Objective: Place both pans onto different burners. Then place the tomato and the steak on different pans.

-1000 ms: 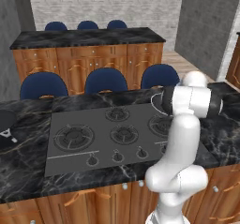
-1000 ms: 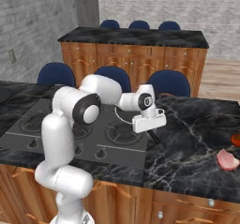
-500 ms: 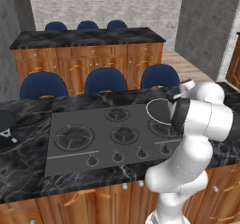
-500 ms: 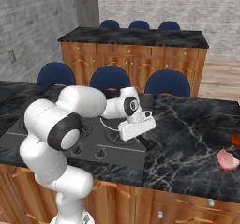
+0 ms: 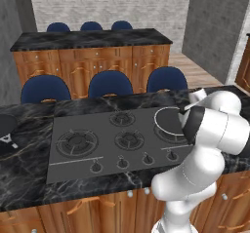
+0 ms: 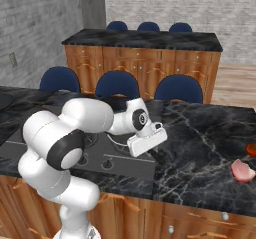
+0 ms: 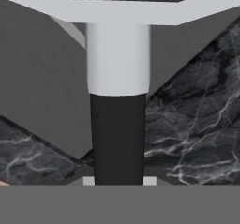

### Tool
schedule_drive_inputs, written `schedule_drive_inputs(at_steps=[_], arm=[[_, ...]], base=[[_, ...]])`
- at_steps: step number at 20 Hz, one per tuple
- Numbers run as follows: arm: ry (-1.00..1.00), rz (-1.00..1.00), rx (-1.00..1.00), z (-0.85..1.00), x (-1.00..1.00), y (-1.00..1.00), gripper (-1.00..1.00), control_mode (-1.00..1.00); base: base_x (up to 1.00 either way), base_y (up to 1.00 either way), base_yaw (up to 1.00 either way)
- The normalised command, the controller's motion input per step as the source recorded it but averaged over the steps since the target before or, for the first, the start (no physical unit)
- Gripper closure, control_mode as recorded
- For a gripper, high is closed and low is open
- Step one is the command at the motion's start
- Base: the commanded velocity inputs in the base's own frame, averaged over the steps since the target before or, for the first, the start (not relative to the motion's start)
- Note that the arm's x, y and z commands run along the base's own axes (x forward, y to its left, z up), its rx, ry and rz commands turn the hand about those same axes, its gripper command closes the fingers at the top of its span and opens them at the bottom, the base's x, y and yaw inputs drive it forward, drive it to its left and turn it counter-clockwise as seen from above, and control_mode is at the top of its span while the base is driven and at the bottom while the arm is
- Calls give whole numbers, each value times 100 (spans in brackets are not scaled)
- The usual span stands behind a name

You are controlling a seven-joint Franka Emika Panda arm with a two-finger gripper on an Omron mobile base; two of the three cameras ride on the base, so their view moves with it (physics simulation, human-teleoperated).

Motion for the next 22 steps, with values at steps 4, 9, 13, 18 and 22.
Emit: schedule_drive_inputs(at_steps=[4,9,13,18,22], arm=[[0,0,-1,0,8,-6,100,-100],[2,0,-2,0,17,0,100,-100],[2,0,-1,0,25,0,100,-100],[3,0,-1,0,16,0,100,-100],[2,0,-1,0,13,0,100,-100]], base=[[0,0,0],[0,0,0],[0,0,0],[0,0,0],[0,0,0]])
